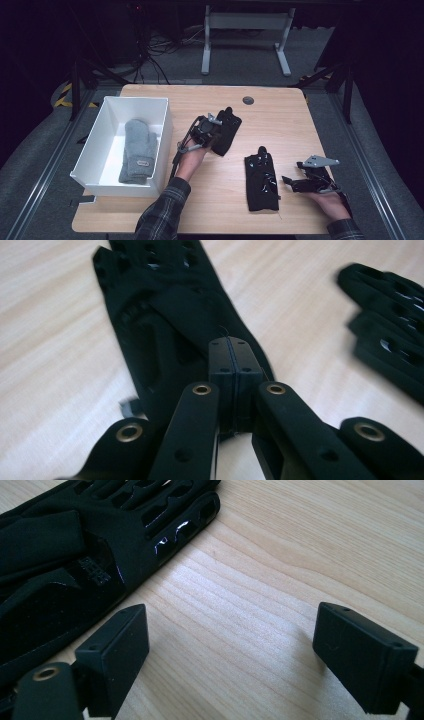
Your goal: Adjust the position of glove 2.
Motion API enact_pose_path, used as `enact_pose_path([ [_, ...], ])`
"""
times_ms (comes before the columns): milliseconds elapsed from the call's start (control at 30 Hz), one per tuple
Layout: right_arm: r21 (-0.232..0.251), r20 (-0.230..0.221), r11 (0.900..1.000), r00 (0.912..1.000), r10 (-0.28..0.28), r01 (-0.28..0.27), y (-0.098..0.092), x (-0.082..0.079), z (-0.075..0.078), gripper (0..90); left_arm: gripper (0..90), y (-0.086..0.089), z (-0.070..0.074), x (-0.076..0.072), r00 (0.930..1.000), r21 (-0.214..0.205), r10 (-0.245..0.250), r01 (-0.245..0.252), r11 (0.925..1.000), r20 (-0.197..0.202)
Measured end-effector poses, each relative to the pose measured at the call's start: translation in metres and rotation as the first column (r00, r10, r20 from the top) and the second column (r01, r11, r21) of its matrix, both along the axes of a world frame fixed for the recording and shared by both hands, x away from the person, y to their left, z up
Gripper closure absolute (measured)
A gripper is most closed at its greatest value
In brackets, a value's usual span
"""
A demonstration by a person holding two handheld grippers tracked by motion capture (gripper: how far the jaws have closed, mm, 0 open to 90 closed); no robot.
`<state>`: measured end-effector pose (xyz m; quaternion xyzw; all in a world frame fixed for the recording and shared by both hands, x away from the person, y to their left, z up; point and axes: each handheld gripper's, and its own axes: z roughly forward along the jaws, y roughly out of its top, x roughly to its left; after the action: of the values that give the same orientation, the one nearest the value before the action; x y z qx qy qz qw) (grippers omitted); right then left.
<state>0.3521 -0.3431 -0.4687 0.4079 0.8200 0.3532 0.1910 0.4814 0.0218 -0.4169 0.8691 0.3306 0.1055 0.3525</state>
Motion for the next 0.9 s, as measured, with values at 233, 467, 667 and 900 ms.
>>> enact_pose_path([
  [233, 0.0, 0.0, 1.0, 1.0, 0.0, 0.0, 0.0, 0.0, 0.0, 15.4, 90.0, -0.012, -0.015, 0.028, 0.9998, 0.037, 0.001, -0.001, 0.9993, -0.022],
  [467, 0.0, 0.0, 1.0, 1.0, -0.002, 0.002, 0.0, 0.0, 0.0, 15.4, 90.0, -0.01, -0.031, 0.033, 0.9979, 0.041, 0.024, -0.022, 0.9989, -0.061],
  [667, 0.0, 0.0, 1.0, 1.0, -0.001, 0.001, 0.0, 0.0, 0.0, 15.5, 90.0, -0.007, -0.029, 0.018, 0.9975, 0.059, -0.007, 0.011, 0.9982, -0.07],
  [900, 0.0, 0.0, 1.0, 1.0, -0.002, 0.002, 0.0, 0.0, 0.0, 15.4, 90.0, -0.006, -0.028, -0.005, 0.995, 0.074, -0.052, 0.058, 0.9956, -0.086],
])
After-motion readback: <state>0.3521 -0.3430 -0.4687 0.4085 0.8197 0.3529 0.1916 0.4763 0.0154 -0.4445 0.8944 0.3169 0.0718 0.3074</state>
